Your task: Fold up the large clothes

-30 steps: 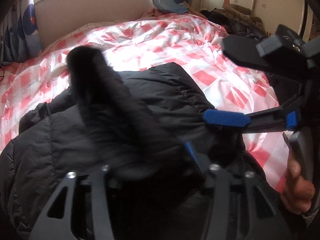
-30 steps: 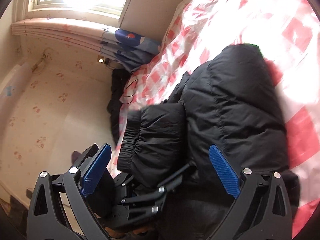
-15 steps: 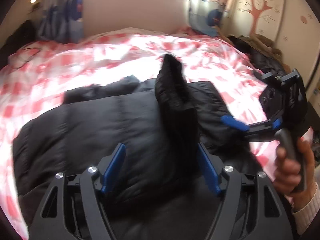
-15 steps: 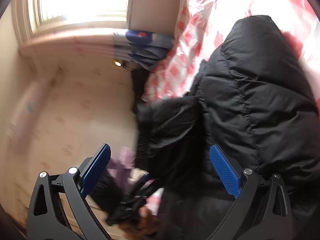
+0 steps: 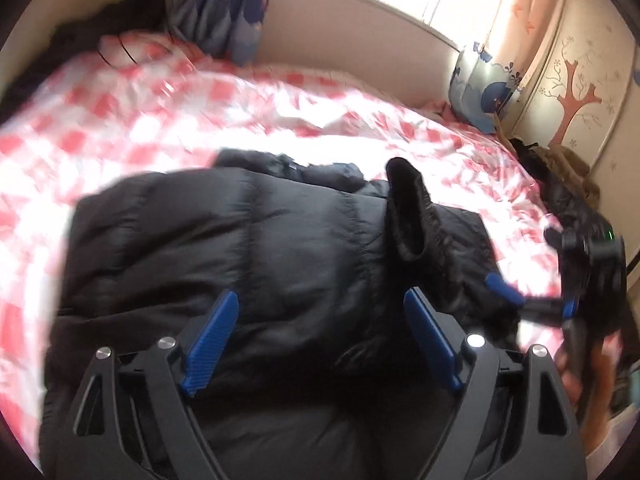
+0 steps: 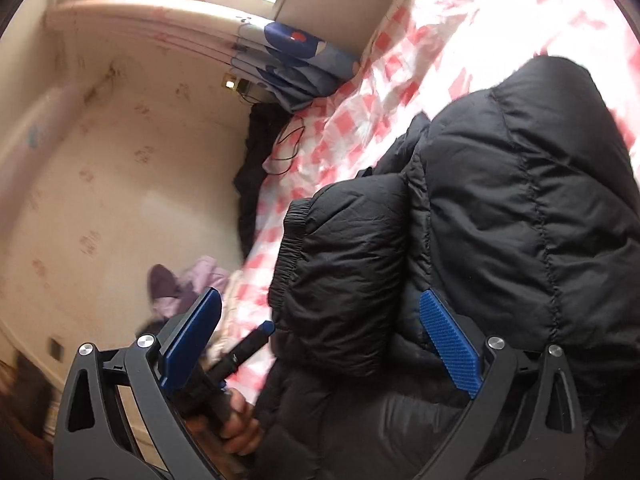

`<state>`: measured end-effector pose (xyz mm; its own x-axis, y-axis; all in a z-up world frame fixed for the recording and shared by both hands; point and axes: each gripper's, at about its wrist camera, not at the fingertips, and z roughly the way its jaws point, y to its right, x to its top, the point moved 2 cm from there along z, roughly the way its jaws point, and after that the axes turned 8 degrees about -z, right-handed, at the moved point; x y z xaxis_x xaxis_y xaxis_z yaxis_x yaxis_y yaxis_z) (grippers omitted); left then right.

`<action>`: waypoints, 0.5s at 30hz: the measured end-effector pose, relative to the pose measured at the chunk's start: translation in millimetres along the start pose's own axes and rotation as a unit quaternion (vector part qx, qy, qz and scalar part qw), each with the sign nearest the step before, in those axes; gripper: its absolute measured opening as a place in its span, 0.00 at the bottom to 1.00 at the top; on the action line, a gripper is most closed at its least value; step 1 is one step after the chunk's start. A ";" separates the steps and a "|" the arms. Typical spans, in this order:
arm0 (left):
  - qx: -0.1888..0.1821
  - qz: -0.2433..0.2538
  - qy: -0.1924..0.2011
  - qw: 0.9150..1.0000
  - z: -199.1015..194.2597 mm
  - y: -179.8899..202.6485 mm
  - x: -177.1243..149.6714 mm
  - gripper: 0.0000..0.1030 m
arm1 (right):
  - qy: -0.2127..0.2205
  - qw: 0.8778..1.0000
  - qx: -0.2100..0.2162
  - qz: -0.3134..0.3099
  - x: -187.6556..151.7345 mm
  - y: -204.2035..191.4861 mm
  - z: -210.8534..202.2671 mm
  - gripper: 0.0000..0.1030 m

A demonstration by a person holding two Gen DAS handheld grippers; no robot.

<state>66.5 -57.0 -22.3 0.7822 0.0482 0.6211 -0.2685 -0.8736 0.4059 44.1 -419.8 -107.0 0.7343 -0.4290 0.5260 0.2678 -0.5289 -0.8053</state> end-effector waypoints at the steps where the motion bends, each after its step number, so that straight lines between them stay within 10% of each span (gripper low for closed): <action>1: -0.016 -0.002 -0.017 1.000 13.3 10.2 4.1 0.79 | -0.001 1.000 -0.005 -0.005 -1.1 -2.9 2.4 0.93; 8: -0.188 0.090 -0.089 0.974 62.0 120.6 -2.3 0.79 | 0.046 0.999 -0.011 0.007 8.3 0.3 -24.1 0.93; 15: -0.088 0.191 -0.068 0.975 57.7 159.8 -26.6 0.79 | 0.071 0.985 0.082 0.133 12.3 45.4 -44.7 0.93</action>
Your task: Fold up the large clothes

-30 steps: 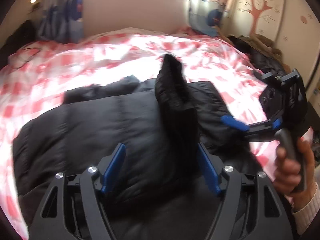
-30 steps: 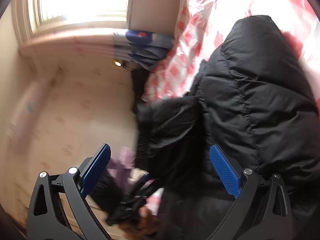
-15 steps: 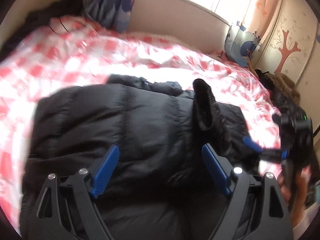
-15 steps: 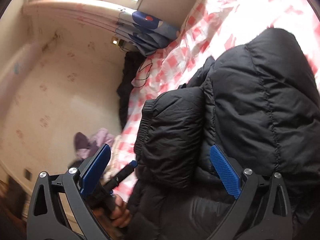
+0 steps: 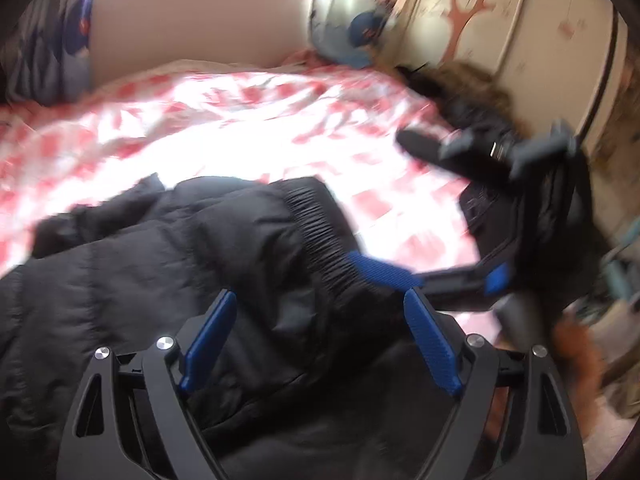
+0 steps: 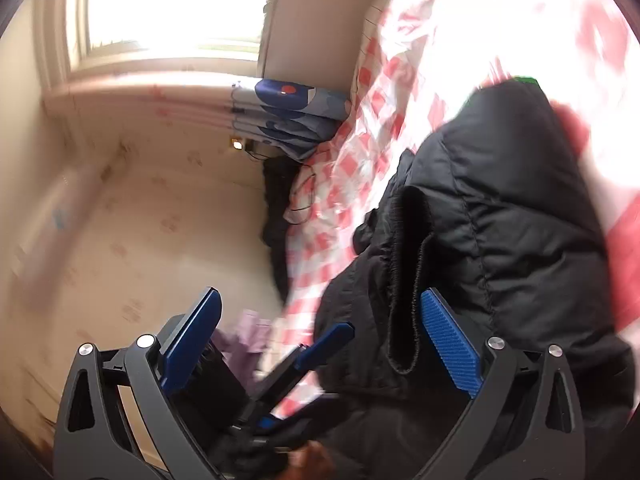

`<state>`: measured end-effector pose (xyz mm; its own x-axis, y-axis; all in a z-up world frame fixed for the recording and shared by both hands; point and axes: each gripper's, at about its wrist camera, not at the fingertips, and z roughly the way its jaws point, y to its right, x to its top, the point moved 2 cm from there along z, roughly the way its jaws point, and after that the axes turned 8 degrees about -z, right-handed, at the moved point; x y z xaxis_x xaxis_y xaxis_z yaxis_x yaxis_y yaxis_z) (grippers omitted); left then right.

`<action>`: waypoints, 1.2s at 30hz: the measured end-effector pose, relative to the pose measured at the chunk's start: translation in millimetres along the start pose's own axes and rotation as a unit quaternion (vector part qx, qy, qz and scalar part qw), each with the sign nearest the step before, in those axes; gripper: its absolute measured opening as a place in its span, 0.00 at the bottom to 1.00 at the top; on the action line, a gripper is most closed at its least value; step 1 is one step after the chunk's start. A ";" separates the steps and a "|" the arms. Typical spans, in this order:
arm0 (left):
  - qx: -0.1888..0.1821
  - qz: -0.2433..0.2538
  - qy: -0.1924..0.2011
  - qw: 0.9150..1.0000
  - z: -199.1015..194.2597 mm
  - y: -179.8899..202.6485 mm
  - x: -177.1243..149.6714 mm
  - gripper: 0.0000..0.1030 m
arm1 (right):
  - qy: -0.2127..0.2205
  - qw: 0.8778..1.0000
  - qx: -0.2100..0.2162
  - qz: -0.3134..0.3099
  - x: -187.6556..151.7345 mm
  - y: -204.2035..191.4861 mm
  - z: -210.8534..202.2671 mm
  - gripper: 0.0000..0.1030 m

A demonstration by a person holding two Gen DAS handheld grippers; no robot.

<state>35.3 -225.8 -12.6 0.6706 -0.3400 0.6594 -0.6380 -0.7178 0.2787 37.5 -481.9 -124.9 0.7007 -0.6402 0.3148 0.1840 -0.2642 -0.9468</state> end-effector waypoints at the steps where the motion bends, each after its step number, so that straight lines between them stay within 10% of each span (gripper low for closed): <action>1: 0.016 0.003 -0.001 1.000 -1.5 -1.0 -2.8 0.79 | -0.001 1.000 0.007 0.011 0.8 3.9 -0.2 0.93; 10: 0.121 -0.020 0.026 0.992 -61.4 -74.4 -34.7 0.80 | -0.053 0.993 -0.099 -0.047 0.9 11.8 20.7 0.93; 12: 0.139 -0.044 0.037 0.989 -77.1 -99.1 -41.5 0.80 | -0.057 0.988 -0.117 -0.084 -0.6 8.3 25.2 0.77; 14: 0.156 -0.083 0.054 0.983 -92.3 -130.3 -46.2 0.80 | -0.069 0.979 -0.148 -0.118 -0.8 3.3 33.7 0.18; 15: 0.165 -0.123 0.068 0.976 -102.9 -154.3 -49.0 0.80 | -0.071 0.975 -0.161 -0.134 -2.2 -0.1 38.2 0.10; 24: 0.169 -0.285 0.158 0.930 -142.5 -251.1 -61.9 0.87 | 0.048 0.921 -0.213 -0.324 1.5 -94.5 2.0 0.09; 33: 0.195 -0.353 0.057 0.913 -83.8 -307.8 -97.5 0.87 | -0.044 0.941 -0.300 -0.149 23.1 42.0 1.6 0.13; 36: 0.203 -0.344 0.083 0.913 -97.0 -301.1 -91.6 0.87 | -0.001 0.935 -0.320 -0.151 29.8 25.0 -21.9 0.38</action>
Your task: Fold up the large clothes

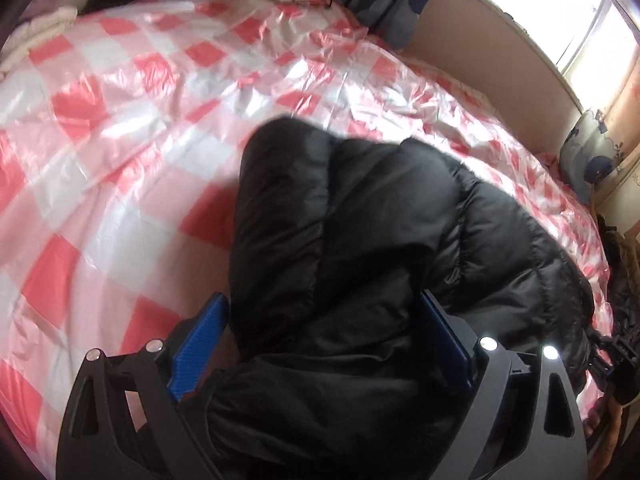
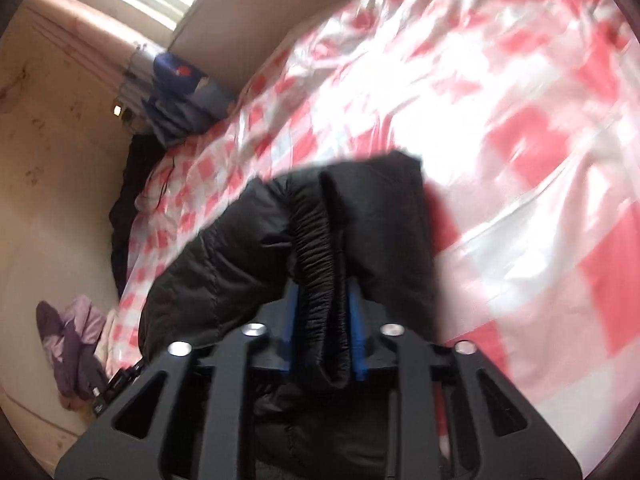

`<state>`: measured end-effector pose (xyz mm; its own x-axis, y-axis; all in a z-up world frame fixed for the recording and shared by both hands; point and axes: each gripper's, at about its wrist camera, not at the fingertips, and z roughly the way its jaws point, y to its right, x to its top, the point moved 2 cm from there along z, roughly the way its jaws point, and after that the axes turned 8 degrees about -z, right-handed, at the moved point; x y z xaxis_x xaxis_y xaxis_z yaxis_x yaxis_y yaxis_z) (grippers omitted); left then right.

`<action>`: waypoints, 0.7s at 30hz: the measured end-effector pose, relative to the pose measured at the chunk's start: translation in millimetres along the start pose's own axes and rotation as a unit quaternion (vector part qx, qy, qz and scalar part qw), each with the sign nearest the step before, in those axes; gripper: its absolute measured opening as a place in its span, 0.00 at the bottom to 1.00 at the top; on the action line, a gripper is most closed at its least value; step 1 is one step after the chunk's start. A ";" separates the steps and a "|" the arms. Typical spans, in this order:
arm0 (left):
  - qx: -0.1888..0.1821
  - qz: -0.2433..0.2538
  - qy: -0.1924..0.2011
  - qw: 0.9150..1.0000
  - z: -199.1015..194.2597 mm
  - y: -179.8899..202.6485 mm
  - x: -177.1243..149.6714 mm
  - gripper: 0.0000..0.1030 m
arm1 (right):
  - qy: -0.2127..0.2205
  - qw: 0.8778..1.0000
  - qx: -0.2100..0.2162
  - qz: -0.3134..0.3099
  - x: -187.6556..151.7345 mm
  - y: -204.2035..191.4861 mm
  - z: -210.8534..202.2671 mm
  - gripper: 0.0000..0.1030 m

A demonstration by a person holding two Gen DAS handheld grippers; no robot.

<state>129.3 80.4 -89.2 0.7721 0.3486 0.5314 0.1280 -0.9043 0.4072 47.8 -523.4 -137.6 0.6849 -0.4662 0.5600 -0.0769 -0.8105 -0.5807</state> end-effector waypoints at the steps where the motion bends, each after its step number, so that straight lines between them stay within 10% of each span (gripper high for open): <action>1: -0.001 0.005 0.015 1.000 -6.6 3.0 0.3 0.87 | 0.024 0.999 -0.036 -0.007 3.9 -2.4 -15.1 0.49; 5: -0.007 0.026 0.057 0.998 -22.6 14.1 2.7 0.87 | 0.132 0.983 -0.048 -0.121 11.5 -59.9 -65.1 0.66; 9: 0.028 0.049 0.034 0.998 -2.2 16.0 0.4 0.87 | 0.040 0.968 -0.043 -0.243 -7.7 -115.6 -13.4 0.73; 13: 0.029 0.034 -0.008 0.999 23.5 2.4 -8.5 0.91 | -0.065 0.965 -0.094 -0.238 -39.9 -80.3 61.6 0.73; 21: 0.063 0.067 0.012 0.996 19.4 14.5 -16.2 0.93 | -0.023 0.968 -0.088 -0.236 -41.1 -78.9 32.5 0.74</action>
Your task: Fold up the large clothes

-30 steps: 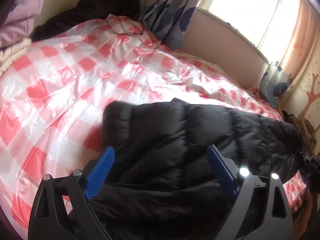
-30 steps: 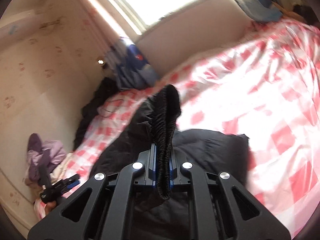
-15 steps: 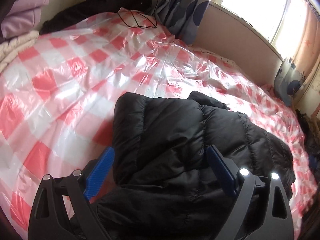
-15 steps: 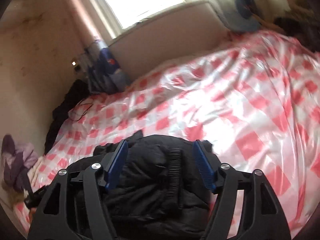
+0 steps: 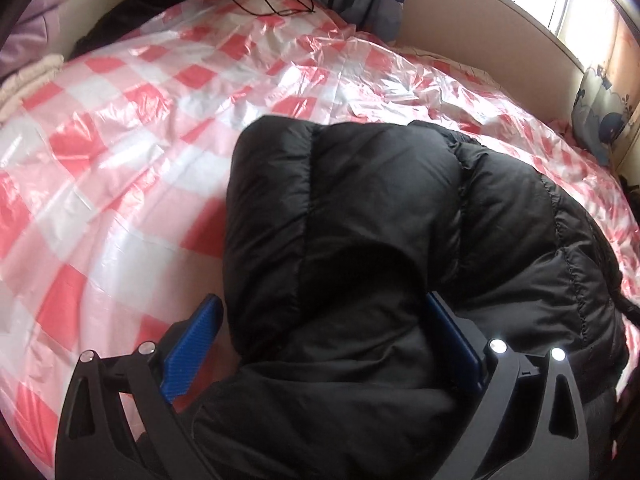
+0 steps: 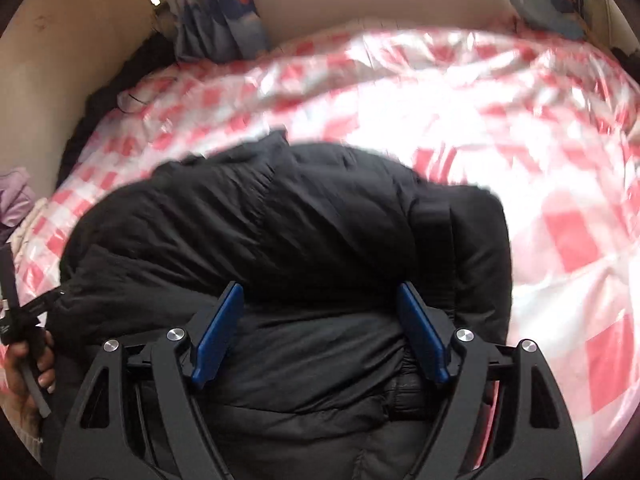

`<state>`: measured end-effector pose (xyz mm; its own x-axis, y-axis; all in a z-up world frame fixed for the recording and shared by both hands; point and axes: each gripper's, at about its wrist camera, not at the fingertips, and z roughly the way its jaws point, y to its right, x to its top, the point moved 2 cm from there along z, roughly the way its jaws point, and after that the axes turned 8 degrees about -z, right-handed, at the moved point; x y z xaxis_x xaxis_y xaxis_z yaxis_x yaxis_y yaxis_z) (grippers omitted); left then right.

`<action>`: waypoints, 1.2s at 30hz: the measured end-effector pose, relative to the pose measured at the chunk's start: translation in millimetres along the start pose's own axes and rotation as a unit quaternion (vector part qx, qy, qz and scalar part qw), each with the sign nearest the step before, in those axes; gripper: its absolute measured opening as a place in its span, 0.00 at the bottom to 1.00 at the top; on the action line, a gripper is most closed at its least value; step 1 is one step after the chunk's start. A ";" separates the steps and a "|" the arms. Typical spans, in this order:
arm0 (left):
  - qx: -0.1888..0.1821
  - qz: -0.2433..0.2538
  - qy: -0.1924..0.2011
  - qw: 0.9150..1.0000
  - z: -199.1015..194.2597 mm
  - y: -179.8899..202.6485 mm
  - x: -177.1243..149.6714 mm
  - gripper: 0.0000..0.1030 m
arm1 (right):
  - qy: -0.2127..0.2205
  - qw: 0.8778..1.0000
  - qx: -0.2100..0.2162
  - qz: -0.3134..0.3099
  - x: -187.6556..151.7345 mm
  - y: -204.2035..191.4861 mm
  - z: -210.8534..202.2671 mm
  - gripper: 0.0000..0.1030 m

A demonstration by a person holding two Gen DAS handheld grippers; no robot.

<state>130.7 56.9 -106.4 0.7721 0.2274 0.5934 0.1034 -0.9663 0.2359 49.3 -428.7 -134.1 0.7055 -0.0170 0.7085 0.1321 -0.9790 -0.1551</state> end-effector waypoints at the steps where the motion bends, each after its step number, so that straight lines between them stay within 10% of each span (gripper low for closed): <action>1: 0.004 0.004 0.004 1.000 -0.7 0.6 -0.2 0.93 | 0.010 1.000 -0.015 -0.008 1.9 -2.1 -4.6 0.76; 5: 0.007 0.013 0.005 1.000 3.0 2.2 -1.5 0.93 | -0.065 0.997 -0.037 -0.008 -10.9 7.4 25.0 0.80; 10: 0.025 0.035 0.047 0.998 -12.4 11.5 0.7 0.93 | 0.032 0.996 -0.063 -0.059 26.3 -18.0 -18.3 0.80; 15: 0.047 0.088 0.072 0.992 -17.8 30.9 -7.2 0.93 | -0.015 0.994 -0.084 -0.073 60.6 -9.4 27.1 0.82; 20: 0.045 0.105 0.077 0.990 -17.0 38.9 -11.7 0.93 | -0.067 0.997 -0.024 0.003 39.6 29.4 73.2 0.85; 27: 0.048 0.103 0.076 0.991 -13.6 37.3 -12.9 0.93 | -0.007 0.999 -0.019 -0.047 39.1 3.5 -0.8 0.85; 36: 0.029 0.097 0.053 0.993 -5.4 29.2 -10.8 0.93 | -0.110 0.993 -0.003 -0.042 0.8 1.4 26.3 0.94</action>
<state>122.0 26.9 -101.7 0.7116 0.0447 0.7011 -0.0021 -0.9978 0.0658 68.4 -424.8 -151.8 0.8269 0.1097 0.5516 0.1942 -0.9762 -0.0970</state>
